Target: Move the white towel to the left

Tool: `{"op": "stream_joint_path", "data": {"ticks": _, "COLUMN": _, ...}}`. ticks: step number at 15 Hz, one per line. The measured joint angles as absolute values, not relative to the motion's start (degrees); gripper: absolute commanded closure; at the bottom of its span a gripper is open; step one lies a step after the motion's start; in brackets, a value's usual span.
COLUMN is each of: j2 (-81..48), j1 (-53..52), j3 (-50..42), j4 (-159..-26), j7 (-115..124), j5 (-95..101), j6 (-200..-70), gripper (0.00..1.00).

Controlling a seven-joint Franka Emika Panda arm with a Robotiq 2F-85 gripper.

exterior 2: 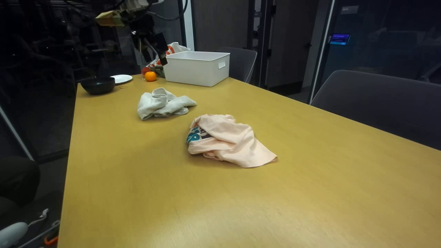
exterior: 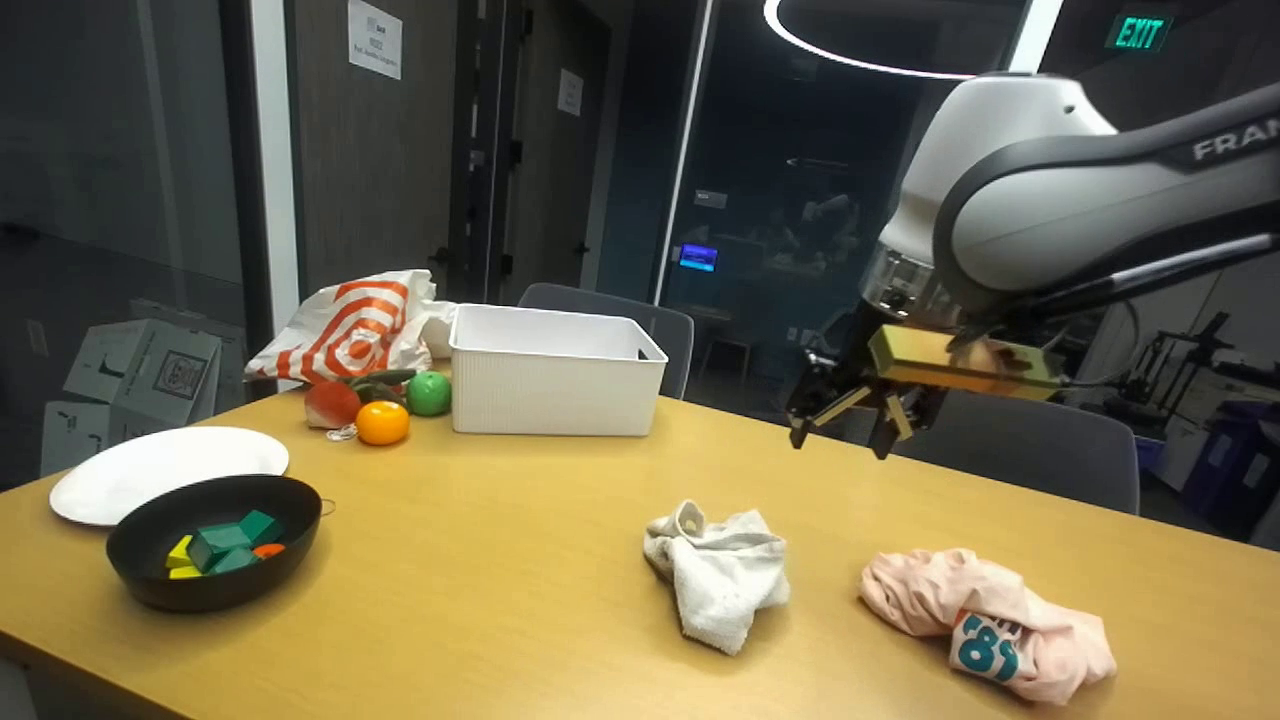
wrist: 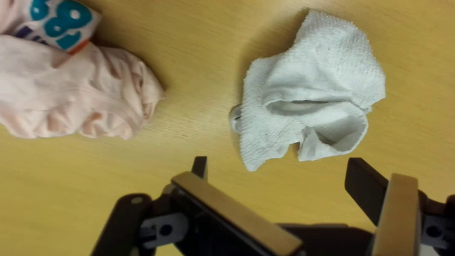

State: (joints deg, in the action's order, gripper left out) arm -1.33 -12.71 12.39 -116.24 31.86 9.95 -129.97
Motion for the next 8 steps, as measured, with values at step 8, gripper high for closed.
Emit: {"op": "stream_joint_path", "data": {"ticks": 8, "j2": 6.8, "j1": -11.4, "j3": 11.3, "j4": -117.8, "j7": 32.0, "j5": 8.5, "j6": -120.5, "gripper": 0.00}}
